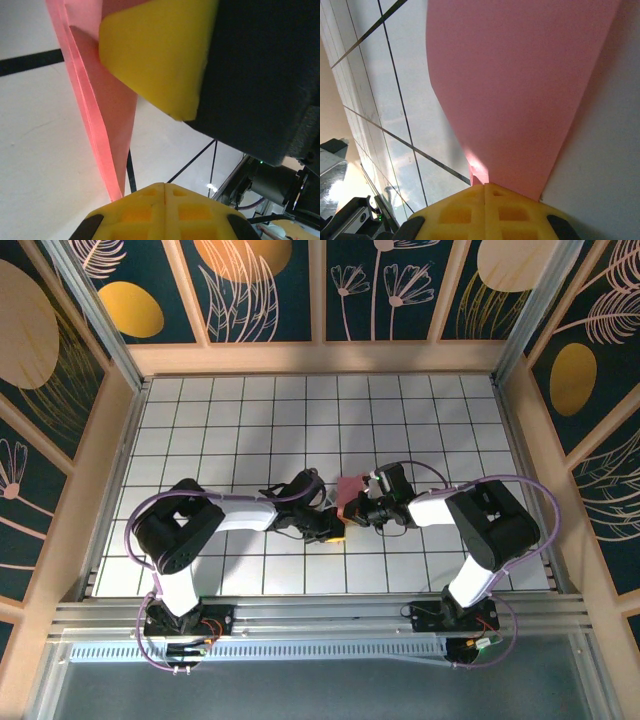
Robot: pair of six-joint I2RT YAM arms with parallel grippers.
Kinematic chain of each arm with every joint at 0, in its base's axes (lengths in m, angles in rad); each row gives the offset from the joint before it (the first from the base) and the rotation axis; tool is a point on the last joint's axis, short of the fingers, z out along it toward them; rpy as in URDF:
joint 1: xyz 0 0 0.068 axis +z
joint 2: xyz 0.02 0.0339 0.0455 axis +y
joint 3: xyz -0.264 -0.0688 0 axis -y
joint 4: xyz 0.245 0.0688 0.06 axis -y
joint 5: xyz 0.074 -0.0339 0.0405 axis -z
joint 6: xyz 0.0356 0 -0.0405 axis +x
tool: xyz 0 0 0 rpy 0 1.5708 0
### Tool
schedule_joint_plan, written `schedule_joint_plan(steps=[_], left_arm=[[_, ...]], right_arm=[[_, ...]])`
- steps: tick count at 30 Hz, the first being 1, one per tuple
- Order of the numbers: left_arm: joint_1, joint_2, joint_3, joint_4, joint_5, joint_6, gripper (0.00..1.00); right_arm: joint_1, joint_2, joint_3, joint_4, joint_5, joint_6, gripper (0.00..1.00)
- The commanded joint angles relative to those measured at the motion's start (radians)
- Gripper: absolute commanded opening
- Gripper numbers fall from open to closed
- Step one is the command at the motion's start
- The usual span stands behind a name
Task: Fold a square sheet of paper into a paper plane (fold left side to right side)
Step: Fold the wing for the fifth time at the center of the table.
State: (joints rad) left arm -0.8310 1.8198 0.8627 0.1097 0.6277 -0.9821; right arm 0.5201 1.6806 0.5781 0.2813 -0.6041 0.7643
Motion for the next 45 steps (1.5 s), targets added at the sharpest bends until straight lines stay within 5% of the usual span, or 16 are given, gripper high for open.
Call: schedule_joint_plan(steps=[1,45], left_arm=[[0.0,0.027,0.02,0.01,0.006,-0.017,0.0],[-0.007,0.058,-0.021,0.016,-0.006,-0.017,0.0]], right_arm=[[0.011,0.038,-0.023,-0.146,0.084,-0.02,0.0],[0.011,0.044,-0.016,-0.172,0.101,-0.025,0.0]])
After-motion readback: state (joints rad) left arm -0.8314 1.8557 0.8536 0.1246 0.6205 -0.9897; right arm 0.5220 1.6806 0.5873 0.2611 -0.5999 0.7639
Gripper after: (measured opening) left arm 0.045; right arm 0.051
